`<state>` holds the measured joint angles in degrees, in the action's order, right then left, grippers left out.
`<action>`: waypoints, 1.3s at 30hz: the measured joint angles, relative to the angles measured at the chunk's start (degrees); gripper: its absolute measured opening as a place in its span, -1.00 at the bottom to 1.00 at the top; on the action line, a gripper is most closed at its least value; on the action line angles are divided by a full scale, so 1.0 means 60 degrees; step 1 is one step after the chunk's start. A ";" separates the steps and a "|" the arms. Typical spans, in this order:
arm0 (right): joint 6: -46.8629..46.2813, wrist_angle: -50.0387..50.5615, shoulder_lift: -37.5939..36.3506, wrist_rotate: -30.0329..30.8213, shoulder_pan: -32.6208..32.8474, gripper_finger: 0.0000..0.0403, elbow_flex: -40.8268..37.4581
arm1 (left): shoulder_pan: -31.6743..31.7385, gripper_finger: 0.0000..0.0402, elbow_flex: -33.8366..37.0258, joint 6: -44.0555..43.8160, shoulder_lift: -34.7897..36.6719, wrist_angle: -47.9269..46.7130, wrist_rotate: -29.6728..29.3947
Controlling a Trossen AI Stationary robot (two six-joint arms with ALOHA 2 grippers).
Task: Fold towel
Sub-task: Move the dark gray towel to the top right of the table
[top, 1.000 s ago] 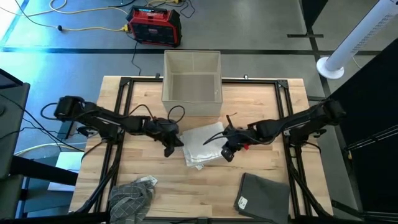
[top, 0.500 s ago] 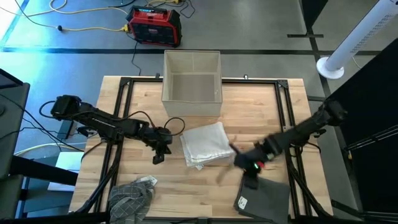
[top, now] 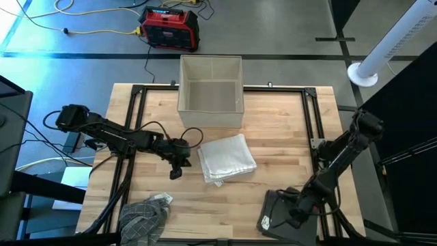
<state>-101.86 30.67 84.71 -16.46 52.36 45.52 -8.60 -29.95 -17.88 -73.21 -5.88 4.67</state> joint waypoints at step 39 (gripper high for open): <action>0.7806 0.1062 -0.0372 0.5835 -1.2952 -1.00 -0.1498 | -0.0571 -1.00 -0.0007 -0.2658 0.0000 0.1065 0.0155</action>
<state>-55.02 37.05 82.47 18.55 -25.36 36.54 -12.03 -30.00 -33.83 -73.21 0.51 5.60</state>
